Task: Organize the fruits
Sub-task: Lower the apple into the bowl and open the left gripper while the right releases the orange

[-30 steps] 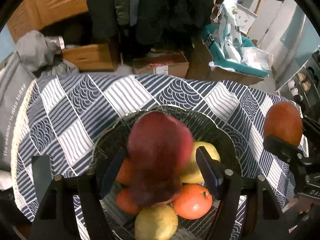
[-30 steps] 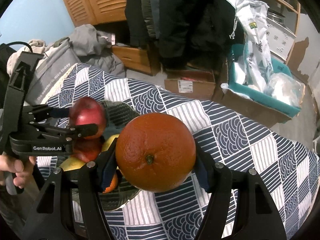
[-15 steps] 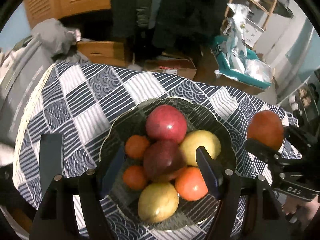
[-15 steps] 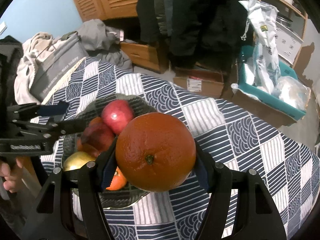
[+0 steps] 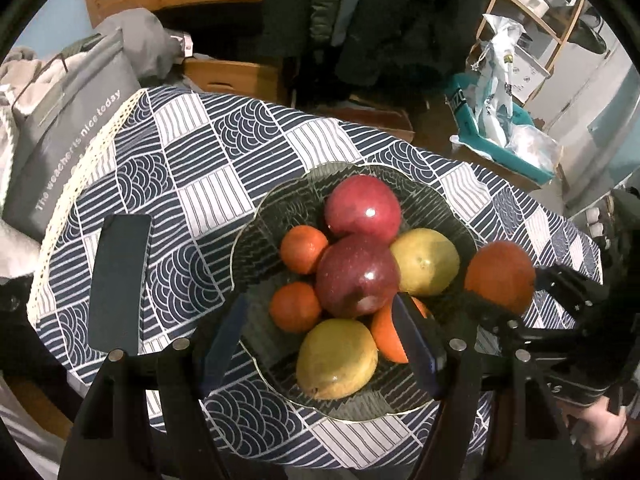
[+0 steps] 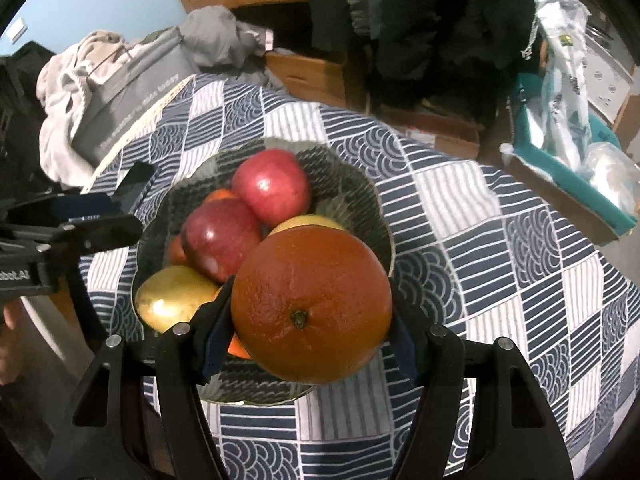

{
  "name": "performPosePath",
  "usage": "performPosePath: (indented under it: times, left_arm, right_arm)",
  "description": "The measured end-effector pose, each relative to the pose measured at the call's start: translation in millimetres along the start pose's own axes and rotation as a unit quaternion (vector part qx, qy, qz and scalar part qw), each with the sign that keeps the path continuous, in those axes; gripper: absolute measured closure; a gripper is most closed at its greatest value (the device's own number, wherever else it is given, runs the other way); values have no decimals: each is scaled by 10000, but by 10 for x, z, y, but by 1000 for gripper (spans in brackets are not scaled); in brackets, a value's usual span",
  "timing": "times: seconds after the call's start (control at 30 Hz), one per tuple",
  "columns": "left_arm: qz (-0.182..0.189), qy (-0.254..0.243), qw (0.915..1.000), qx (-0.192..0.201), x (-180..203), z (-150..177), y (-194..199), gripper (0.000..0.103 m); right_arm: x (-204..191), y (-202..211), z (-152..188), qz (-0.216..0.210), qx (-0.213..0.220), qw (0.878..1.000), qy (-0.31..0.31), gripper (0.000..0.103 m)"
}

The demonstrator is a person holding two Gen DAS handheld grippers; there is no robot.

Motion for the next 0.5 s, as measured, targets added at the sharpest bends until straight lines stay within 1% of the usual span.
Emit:
performPosePath:
  times: [0.13, 0.2, 0.23, 0.27, 0.37, 0.5]
  left_arm:
    - [21, -6, 10000, 11, 17, 14, 26, 27]
    - [-6, -31, 10000, 25, 21, 18, 50, 27]
    - [11, -31, 10000, 36, 26, 22, 66, 27]
    - [11, -26, 10000, 45, 28, 24, 81, 27]
    - [24, -3, 10000, 97, 35, 22, 150, 27]
    - [15, -61, 9995, 300, 75, 7, 286, 26]
  right_arm:
    - [-24, -85, 38, -84, -173, 9998, 17, 33]
    - [-31, -59, 39, -71, -69, 9999, 28, 33]
    - [-38, -31, 28, -101, -5, 9999, 31, 29]
    - [-41, -1, 13, -115, 43, 9999, 28, 28]
    - [-26, 107, -40, -124, 189, 9997, -11, 28]
    - [49, 291, -122, -72, 391, 9991, -149, 28]
Point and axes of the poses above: each gripper's, at about its wrist camera, not at the fingertips, and y roughly against the way its jaws point, x to its right, z to its underside, the point moved 2 cm from there along -y, roughly the way its jaws point, and after that the axes turned 5 degrees about -y, right-handed, at the moved point
